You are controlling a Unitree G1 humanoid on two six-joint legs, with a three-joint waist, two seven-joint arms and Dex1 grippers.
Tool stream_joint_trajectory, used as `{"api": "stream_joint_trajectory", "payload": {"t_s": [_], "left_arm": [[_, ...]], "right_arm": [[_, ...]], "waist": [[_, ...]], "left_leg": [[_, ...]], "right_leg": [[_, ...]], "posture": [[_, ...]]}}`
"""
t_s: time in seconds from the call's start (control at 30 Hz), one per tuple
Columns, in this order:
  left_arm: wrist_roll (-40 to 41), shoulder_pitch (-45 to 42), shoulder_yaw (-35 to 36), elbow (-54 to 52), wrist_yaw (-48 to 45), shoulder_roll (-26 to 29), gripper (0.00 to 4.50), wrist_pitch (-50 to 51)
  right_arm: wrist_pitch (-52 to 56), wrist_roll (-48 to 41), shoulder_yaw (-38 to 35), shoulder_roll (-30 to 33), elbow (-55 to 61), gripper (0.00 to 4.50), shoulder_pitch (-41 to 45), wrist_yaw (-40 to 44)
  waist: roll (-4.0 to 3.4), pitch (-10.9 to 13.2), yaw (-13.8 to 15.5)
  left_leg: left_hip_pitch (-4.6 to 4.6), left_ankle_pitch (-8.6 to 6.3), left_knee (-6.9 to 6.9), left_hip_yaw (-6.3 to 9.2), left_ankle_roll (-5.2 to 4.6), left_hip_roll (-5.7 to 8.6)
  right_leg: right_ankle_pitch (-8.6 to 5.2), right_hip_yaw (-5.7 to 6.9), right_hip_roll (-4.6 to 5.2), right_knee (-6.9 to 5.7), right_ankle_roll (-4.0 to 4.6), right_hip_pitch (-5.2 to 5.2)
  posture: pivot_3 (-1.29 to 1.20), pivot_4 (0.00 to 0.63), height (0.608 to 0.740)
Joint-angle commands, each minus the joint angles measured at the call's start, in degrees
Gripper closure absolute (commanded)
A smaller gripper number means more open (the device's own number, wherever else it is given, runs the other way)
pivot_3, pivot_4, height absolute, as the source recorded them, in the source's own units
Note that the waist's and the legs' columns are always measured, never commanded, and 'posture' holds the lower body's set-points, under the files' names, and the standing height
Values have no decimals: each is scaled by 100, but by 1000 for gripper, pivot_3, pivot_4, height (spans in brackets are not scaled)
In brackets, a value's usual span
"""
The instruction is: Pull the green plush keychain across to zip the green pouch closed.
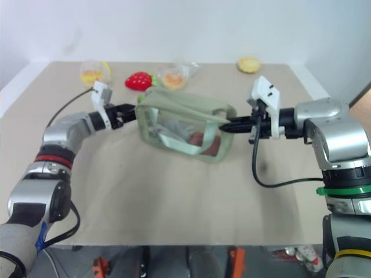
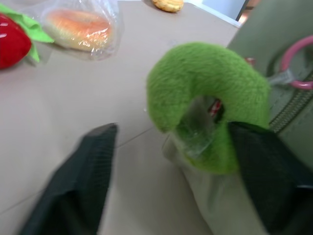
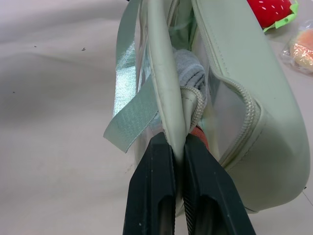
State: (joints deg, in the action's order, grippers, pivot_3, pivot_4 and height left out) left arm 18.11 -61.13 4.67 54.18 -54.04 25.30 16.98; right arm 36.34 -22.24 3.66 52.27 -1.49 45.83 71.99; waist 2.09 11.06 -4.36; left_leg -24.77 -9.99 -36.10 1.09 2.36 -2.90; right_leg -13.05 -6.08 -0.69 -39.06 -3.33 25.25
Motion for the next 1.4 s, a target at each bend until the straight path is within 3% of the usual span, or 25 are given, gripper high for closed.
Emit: {"api": "stream_joint_trajectory", "payload": {"t_s": [0.03, 0.23, 0.27, 0.57, 0.9, 1.4], "left_arm": [[-42, -264, 174, 89, 63, -3, 2436, -215], [-32, -358, 274, 255, 127, -34, 4416, -314], [-32, -358, 281, 256, 111, -39, 4487, -314], [-69, -314, 321, 97, 203, -98, 4487, -408], [226, -729, 630, -766, 493, -374, 4487, -691], [-760, -1071, -1192, -2694, -1187, -521, 4487, -1622]], "right_arm": [[-75, -98, -261, 37, 183, 4500, 90, -43], [-88, -110, -248, 15, 156, 4500, 112, -47], [-89, -113, -249, 13, 157, 4500, 112, -47], [-100, -102, -226, -5, 137, 4500, 140, -41], [-116, -77, -204, 8, 103, 4500, 146, -17], [-78, -100, -257, 28, 172, 4500, 88, -86]], "waist": [[0, 0, 1], [0, 0, 2], [0, 0, 2], [0, 0, 2], [0, 0, 9], [-3, 2, -2]], "left_leg": [[0, 0, 0, 1, 0, 0], [-1, 0, -1, 0, 0, 0], [-1, 0, -1, 0, 0, 0], [-1, 0, -1, 1, 0, 0], [-7, 0, -6, 3, 0, 0], [-4, 0, -10, -1, 0, 2]], "right_leg": [[0, 1, 0, 0, 0, 0], [0, 0, 1, 0, -1, 0], [0, 0, 1, 0, -1, 0], [0, 0, 0, 0, -1, 0], [1, 3, 1, 0, -2, 0], [4, -6, 0, 0, -8, 0]], "posture": [[0, 150, 740], [0, 150, 740], [0, 150, 740], [0, 150, 740], [0, 150, 740], [0, 150, 740]]}}
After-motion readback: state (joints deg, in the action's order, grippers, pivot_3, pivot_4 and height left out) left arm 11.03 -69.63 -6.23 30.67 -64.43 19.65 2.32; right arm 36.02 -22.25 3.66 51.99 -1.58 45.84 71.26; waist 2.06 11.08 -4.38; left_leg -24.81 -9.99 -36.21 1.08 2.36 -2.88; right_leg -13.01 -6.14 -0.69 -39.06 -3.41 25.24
